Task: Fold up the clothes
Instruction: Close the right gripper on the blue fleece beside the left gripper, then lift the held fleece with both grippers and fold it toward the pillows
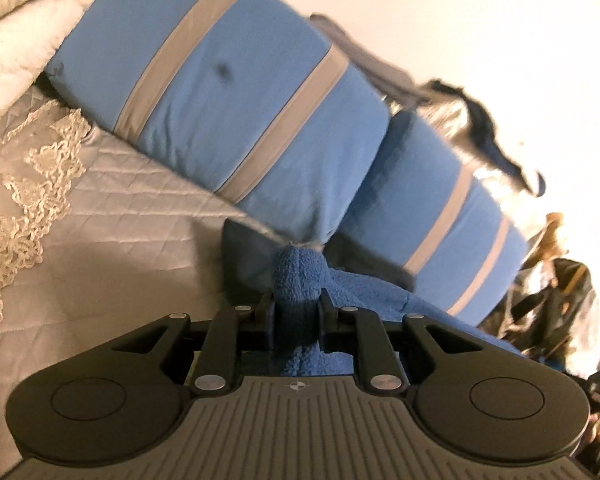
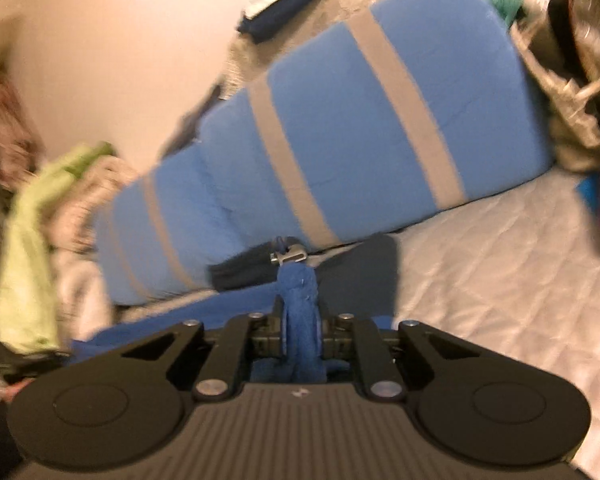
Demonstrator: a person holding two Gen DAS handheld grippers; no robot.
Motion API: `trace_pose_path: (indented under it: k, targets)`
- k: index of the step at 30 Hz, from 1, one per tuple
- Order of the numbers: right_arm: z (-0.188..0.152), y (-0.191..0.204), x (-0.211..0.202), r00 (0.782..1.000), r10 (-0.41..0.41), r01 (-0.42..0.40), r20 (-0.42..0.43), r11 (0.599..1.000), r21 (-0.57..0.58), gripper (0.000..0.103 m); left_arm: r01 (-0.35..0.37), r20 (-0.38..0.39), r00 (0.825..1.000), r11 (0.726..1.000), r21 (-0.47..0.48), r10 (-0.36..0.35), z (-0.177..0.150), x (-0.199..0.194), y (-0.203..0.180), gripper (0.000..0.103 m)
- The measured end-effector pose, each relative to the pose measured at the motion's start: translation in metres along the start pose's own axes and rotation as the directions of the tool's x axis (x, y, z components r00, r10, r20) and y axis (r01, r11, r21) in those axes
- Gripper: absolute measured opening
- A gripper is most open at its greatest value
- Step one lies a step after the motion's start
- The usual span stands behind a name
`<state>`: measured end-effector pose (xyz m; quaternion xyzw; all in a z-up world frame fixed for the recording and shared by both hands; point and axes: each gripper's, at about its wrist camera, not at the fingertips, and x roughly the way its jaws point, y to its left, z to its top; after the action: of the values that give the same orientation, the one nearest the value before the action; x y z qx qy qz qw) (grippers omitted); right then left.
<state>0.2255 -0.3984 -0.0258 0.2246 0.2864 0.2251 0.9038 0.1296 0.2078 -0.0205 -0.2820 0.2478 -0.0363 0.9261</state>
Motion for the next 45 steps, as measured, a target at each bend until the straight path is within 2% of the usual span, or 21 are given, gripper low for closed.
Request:
trace_pose_path:
  k: [3,7,10,13,18,25,33,40,42,45]
  targets:
    - [0.006,0.031,-0.007,0.991,-0.133,0.131,-0.011,0.987,-0.087,0.012,-0.027,0.007,1.000,0.999,0.031,0.026,0.000,-0.004,-0.010,0.019]
    - [0.006,0.071,-0.009,0.958,-0.287,0.281,0.009,0.929,-0.242,0.012,-0.087,0.020,0.996,0.993,0.084,0.086,-0.001,-0.008,-0.022,0.019]
    - [0.003,0.087,-0.008,0.939,-0.344,0.336,0.027,0.895,-0.292,0.012,-0.132,0.030,0.991,0.984,0.115,0.129,-0.002,-0.011,-0.031,0.019]
    - [0.004,0.096,-0.010,0.927,-0.374,0.366,0.032,0.881,-0.299,0.012,-0.175,0.038,0.985,0.972,0.157,0.171,-0.002,-0.011,-0.040,0.019]
    - [0.003,0.101,-0.014,0.919,-0.392,0.384,0.039,0.868,-0.314,0.012,-0.229,0.064,0.973,0.949,0.217,0.220,-0.003,-0.013,-0.055,0.019]
    - [0.001,0.094,-0.021,0.925,-0.378,0.372,0.044,0.875,-0.311,0.012,-0.291,0.093,0.957,0.910,0.297,0.275,-0.005,-0.007,-0.073,0.019]
    - [-0.003,0.085,-0.021,0.928,-0.370,0.363,0.035,0.884,-0.293,0.012,-0.379,0.148,0.925,0.823,0.422,0.350,-0.016,0.005,-0.096,0.019]
    - [-0.002,0.076,-0.016,0.926,-0.378,0.369,0.022,0.888,-0.276,0.012,-0.448,0.215,0.892,0.716,0.535,0.398,-0.027,0.016,-0.116,0.019]
    - [-0.003,0.073,-0.014,0.924,-0.382,0.372,0.017,0.887,-0.272,0.012,-0.453,0.225,0.889,0.700,0.552,0.398,-0.029,0.019,-0.119,0.019]
    - [-0.004,0.070,-0.009,0.921,-0.390,0.378,0.009,0.885,-0.271,0.012,-0.448,0.217,0.891,0.704,0.551,0.398,-0.027,0.023,-0.118,0.019]
